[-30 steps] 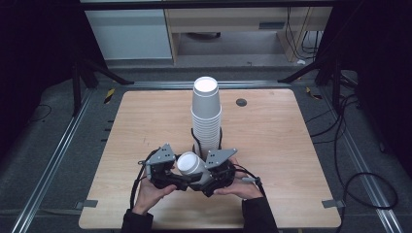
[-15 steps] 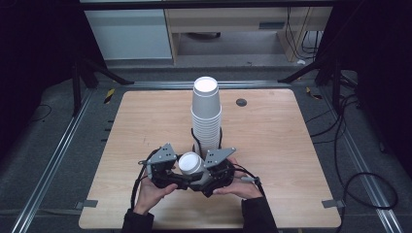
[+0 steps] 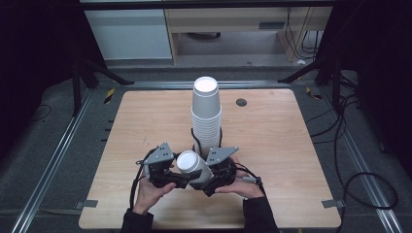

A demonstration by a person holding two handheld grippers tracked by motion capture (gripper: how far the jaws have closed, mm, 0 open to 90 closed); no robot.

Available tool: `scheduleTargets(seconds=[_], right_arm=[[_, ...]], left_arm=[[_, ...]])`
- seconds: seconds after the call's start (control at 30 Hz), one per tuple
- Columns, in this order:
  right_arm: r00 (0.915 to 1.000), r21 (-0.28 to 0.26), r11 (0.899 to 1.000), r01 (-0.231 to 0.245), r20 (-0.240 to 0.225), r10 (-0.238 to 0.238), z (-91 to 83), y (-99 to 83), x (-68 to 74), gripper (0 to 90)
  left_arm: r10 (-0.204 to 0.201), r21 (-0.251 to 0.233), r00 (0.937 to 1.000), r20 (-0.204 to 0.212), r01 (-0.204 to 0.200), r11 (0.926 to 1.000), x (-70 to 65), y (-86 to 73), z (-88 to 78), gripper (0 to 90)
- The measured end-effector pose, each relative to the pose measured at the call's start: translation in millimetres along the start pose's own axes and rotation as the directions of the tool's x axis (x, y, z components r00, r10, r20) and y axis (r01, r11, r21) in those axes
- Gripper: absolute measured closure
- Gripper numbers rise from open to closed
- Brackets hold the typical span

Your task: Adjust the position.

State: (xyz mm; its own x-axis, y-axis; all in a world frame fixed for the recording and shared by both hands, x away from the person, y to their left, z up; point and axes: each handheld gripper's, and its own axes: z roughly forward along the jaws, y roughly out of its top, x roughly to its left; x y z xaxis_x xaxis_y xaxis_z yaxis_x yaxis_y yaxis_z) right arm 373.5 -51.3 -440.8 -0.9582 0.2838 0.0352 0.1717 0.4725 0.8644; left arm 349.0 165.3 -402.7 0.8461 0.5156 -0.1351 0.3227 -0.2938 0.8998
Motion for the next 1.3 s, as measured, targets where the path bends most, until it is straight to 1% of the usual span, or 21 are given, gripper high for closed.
scheduleTargets(seconds=[0.03,0.2,0.23,0.27,0.3,0.33,0.37,0.4,0.43,0.47,0.5,0.57,0.67,0.7,0.9,0.93,0.97,1.0,1.13,1.2,1.3], right_arm=[[0.9999,-0.004,1.000,0.003,0.010,-0.003,-2.1,0.7,0.4,5.6],[0.9998,-0.017,1.000,-0.002,0.022,0.003,-8.3,1.8,-0.4,5.3],[0.9995,-0.019,1.000,-0.006,0.030,0.007,-12.2,1.6,-0.8,5.2],[0.9995,-0.019,1.000,-0.006,0.030,0.007,-12.2,1.6,-0.8,5.2],[0.9991,-0.020,1.000,-0.013,0.040,0.014,-16.5,0.5,-1.6,4.8],[0.9987,-0.022,1.000,-0.019,0.046,0.020,-18.8,-0.3,-2.3,4.9],[0.9984,-0.023,0.999,-0.027,0.049,0.028,-21.0,-1.3,-3.2,4.8],[0.9984,-0.023,0.999,-0.027,0.049,0.028,-21.0,-1.3,-3.2,4.8],[0.9972,-0.033,0.999,-0.039,0.063,0.041,-25.2,-3.9,-4.4,4.8],[0.9972,-0.033,0.999,-0.039,0.063,0.041,-25.2,-3.9,-4.4,4.8],[0.9963,-0.046,0.998,-0.053,0.064,0.056,-28.4,-6.8,-5.1,4.8],[0.9957,-0.047,0.997,-0.057,0.069,0.061,-29.7,-8.1,-5.2,4.7],[0.9949,-0.055,0.996,-0.070,0.069,0.073,-31.6,-12.5,-5.3,4.5],[0.9947,-0.063,0.995,-0.079,0.061,0.083,-32.1,-15.4,-4.8,4.5],[0.9937,-0.069,0.993,-0.096,0.052,0.099,-30.0,-21.8,-3.8,4.4],[0.9937,-0.065,0.993,-0.099,0.045,0.102,-29.7,-22.6,-3.7,4.2],[0.9940,-0.069,0.992,-0.102,0.032,0.104,-28.4,-23.3,-3.2,4.0],[0.9940,-0.069,0.992,-0.102,0.032,0.104,-28.4,-23.3,-3.2,4.0],[0.9941,-0.083,0.991,-0.107,0.005,0.108,-26.4,-23.6,-1.9,3.9],[0.9941,-0.085,0.991,-0.108,0.003,0.108,-26.4,-23.6,-1.7,3.8],[0.9934,-0.095,0.989,-0.115,-0.012,0.114,-26.4,-23.7,-2.0,3.8]], left_arm=[[-0.002,-0.001,0.9998,-0.018,0.002,1.0000,2.1,-0.3,-2.4,21.5],[-0.011,-0.022,0.9992,-0.038,0.010,0.9997,7.1,-1.2,-9.5,21.5],[-0.016,-0.031,0.9989,-0.044,0.015,0.9994,8.4,-1.7,-11.5,21.5],[-0.021,-0.038,0.9985,-0.050,0.019,0.9991,9.9,-2.3,-13.7,21.5],[-0.032,-0.058,0.9978,-0.058,0.028,0.9979,12.6,-3.7,-18.0,21.4],[-0.032,-0.058,0.9978,-0.058,0.028,0.9979,12.6,-3.7,-18.0,21.4],[-0.038,-0.077,0.9973,-0.062,0.034,0.9965,14.3,-5.2,-21.6,21.4],[-0.038,-0.077,0.9973,-0.062,0.034,0.9965,14.3,-5.2,-21.6,21.4],[-0.045,-0.096,0.9969,-0.064,0.039,0.9946,14.9,-6.6,-23.8,21.4],[-0.045,-0.096,0.9969,-0.064,0.039,0.9946,14.9,-6.6,-23.8,21.4],[-0.050,-0.113,0.9970,-0.060,0.043,0.9926,15.1,-7.6,-24.6,21.4],[-0.052,-0.121,0.9969,-0.059,0.045,0.9916,14.9,-8.0,-24.8,21.4],[-0.058,-0.142,0.9974,-0.043,0.052,0.9885,14.2,-8.9,-24.3,21.4],[-0.057,-0.150,0.9977,-0.035,0.051,0.9874,13.1,-9.5,-22.7,21.4],[-0.050,-0.159,0.9987,-0.012,0.048,0.9861,10.1,-10.5,-17.0,21.4],[-0.051,-0.162,0.9987,-0.005,0.050,0.9855,9.5,-10.4,-15.8,21.4],[-0.053,-0.173,0.9985,0.014,0.054,0.9835,8.5,-9.8,-13.6,21.4],[-0.053,-0.173,0.9985,0.014,0.054,0.9835,8.5,-9.8,-13.6,21.4],[-0.049,-0.183,0.9979,0.044,0.056,0.9815,5.4,-9.0,-8.4,21.4],[-0.047,-0.185,0.9978,0.046,0.055,0.9811,5.0,-9.1,-7.6,21.4],[-0.043,-0.195,0.9962,0.076,0.057,0.9792,3.3,-9.6,-5.5,21.4]])
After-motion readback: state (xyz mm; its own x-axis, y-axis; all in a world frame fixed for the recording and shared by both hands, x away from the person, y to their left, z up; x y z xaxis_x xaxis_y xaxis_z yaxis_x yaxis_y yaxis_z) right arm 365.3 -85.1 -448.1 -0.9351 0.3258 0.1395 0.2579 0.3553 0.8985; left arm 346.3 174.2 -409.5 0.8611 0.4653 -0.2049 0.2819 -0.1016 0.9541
